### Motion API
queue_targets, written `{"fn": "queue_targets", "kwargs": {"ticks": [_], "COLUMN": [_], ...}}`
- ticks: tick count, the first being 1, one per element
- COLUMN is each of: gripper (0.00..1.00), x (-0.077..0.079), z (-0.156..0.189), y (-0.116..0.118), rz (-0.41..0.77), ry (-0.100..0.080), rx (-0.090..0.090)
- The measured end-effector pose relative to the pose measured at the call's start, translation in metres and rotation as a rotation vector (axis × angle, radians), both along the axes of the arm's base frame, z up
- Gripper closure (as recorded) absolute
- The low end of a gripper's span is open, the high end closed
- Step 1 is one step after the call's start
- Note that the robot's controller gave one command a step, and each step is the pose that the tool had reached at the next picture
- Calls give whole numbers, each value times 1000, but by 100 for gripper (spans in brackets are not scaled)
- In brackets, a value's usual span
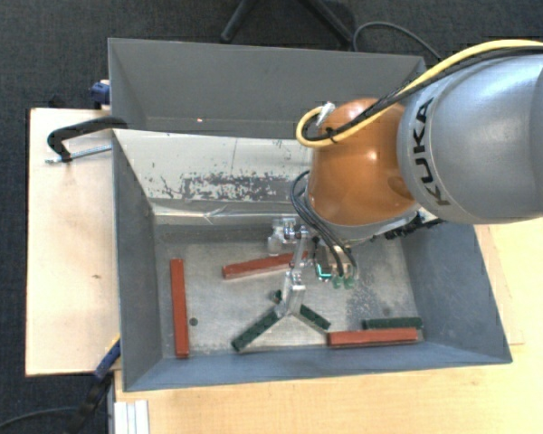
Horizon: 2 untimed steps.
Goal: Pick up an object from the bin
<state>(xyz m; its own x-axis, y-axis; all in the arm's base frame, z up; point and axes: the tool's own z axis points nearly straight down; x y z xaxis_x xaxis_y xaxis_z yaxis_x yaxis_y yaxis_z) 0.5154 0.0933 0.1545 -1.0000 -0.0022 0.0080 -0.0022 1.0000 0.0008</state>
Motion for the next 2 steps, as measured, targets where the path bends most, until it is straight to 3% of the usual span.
{"fn": "queue_targets", "kwargs": {"ticks": [1,2], "gripper": [0,0], "x": [63,65], "z": [-88,-87], "y": [12,13], "rz": [83,82], "ry": [-11,-13], "rx": [1,2]}}
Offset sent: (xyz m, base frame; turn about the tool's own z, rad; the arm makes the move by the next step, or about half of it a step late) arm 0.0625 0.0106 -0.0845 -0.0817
